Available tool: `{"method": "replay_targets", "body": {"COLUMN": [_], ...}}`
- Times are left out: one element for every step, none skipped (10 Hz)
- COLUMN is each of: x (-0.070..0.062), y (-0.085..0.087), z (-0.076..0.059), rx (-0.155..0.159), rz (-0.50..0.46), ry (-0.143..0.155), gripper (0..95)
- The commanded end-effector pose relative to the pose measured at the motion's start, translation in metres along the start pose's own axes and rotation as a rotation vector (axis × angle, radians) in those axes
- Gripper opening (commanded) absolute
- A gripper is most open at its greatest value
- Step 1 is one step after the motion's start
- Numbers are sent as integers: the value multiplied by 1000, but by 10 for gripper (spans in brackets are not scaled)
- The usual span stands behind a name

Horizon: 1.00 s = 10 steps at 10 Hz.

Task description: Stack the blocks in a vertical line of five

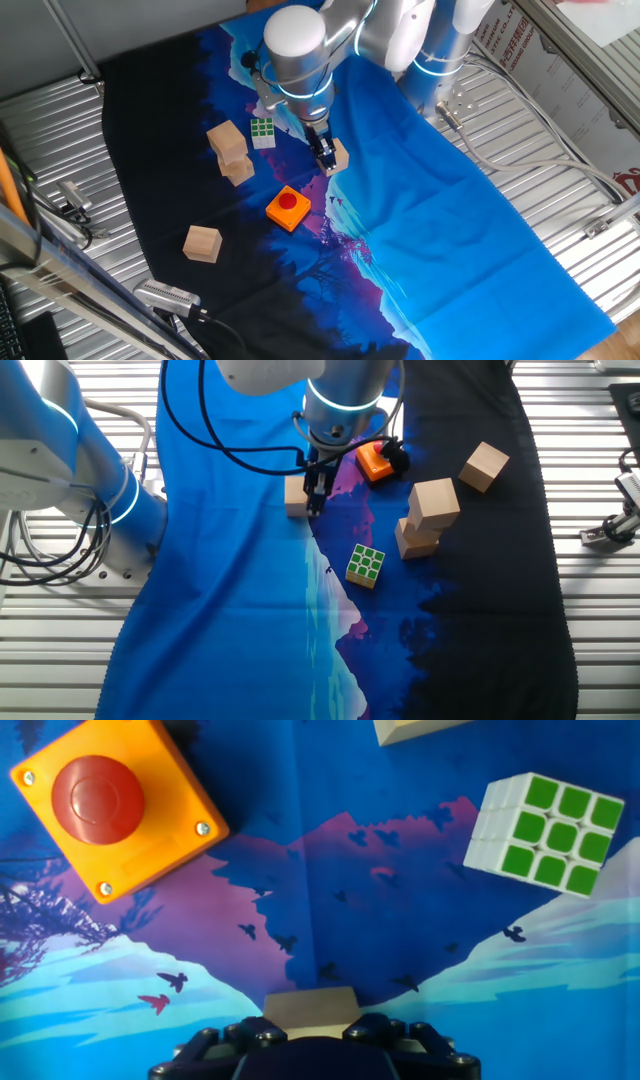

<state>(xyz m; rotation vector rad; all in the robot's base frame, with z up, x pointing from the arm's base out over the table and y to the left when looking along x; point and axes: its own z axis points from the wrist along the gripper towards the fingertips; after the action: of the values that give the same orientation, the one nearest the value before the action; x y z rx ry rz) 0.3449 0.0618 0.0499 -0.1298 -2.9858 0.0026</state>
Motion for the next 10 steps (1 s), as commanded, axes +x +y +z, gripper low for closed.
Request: {"method": "replay_targets", "body": {"x": [-1,-1,-1,-1,-1,0,1,3,3,6], "y": [1,1,1,1,0,1,3,4,5,7], "z": [1,1,1,1,-1,-4,-14,-21,-24,-33], "rx": [-1,16,43,7,15,30,26,23,23,19], "rz": [-1,-5,-7,11,3,-6,-2,2,3,10], "ry": [0,22,48,42,22,18,11,5,4,4], "gripper": [0,0,0,0,0,0,0,0,0,0]}}
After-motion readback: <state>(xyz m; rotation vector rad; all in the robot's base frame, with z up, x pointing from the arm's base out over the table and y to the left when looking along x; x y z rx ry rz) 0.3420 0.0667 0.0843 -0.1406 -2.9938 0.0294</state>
